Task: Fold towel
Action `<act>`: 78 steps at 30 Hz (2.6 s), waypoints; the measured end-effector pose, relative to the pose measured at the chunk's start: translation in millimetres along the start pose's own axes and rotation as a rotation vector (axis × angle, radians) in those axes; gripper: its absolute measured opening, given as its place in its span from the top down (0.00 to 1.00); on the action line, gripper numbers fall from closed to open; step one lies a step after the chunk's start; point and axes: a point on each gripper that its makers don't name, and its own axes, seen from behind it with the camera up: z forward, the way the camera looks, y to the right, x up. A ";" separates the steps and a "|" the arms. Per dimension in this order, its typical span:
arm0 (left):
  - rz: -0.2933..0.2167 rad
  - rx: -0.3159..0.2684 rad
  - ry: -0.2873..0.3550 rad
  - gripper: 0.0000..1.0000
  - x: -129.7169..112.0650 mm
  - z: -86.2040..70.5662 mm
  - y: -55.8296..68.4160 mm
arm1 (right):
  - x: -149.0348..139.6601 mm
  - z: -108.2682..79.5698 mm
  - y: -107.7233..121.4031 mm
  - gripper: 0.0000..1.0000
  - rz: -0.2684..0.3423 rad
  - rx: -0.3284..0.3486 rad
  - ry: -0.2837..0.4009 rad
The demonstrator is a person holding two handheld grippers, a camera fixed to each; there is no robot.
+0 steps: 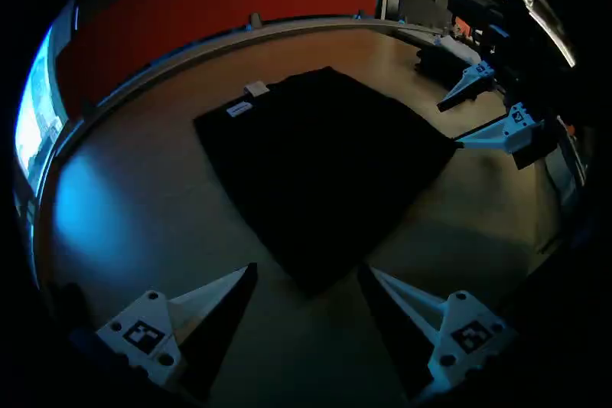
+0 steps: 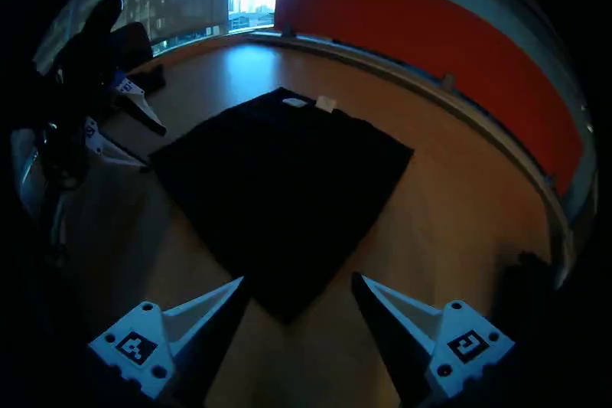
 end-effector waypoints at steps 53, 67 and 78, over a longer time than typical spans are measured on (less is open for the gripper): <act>0.030 -0.004 -0.047 0.89 -0.2 13.7 16.3 | -23.8 -3.3 -11.1 0.86 -0.012 0.096 -0.043; 0.002 0.018 -0.012 0.90 24.3 -2.8 12.0 | 7.5 -23.3 -4.2 0.87 0.029 0.071 0.029; 0.024 0.039 0.014 0.90 52.3 -33.2 8.4 | 46.6 -52.6 2.1 0.87 0.019 0.040 0.107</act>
